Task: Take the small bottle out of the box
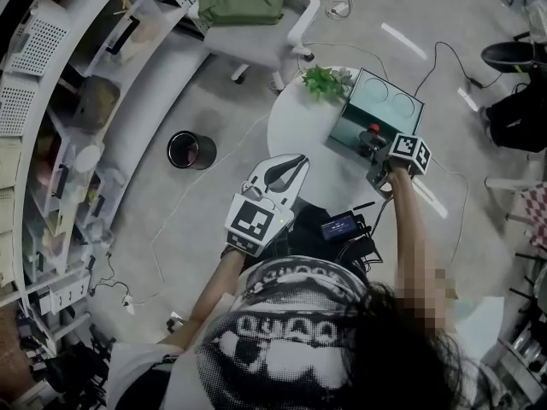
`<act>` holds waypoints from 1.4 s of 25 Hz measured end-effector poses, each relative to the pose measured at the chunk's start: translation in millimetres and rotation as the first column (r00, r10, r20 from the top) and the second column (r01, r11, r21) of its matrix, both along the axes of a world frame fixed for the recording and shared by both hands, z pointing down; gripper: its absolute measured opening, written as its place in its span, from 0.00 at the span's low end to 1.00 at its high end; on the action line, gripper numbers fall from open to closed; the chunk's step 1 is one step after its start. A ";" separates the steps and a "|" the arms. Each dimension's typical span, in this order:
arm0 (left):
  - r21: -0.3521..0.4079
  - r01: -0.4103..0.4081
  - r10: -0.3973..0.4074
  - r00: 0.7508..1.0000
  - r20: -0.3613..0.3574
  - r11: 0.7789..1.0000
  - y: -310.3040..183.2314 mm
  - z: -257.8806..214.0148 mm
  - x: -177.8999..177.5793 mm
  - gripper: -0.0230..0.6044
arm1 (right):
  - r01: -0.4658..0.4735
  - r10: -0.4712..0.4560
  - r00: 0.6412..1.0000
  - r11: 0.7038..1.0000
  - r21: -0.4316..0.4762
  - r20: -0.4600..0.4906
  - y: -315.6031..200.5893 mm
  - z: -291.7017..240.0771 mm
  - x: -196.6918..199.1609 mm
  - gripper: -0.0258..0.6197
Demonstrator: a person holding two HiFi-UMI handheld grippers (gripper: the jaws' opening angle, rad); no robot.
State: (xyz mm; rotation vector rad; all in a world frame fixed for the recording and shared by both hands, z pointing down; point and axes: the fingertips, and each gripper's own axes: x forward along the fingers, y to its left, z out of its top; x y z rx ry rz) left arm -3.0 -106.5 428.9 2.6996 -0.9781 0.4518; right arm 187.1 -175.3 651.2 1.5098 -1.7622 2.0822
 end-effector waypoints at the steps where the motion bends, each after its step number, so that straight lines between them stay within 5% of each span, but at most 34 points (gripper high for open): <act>1: -0.001 -0.006 0.006 1.000 -0.003 1.000 1.4 0.3 -2.8 0.07 | -0.008 0.008 1.000 1.000 0.025 0.012 2.9 -7.5 -3.9 0.42; 16: -0.016 -0.137 0.136 0.990 -0.033 0.990 27.3 -8.9 -51.9 0.07 | -0.120 0.100 0.991 0.958 0.261 0.086 78.0 -101.9 -85.4 0.42; 35: -0.014 -0.325 0.324 0.946 -0.021 0.946 73.7 16.4 -125.7 0.07 | -0.239 0.229 0.971 0.894 0.378 0.072 174.7 -144.4 -183.2 0.41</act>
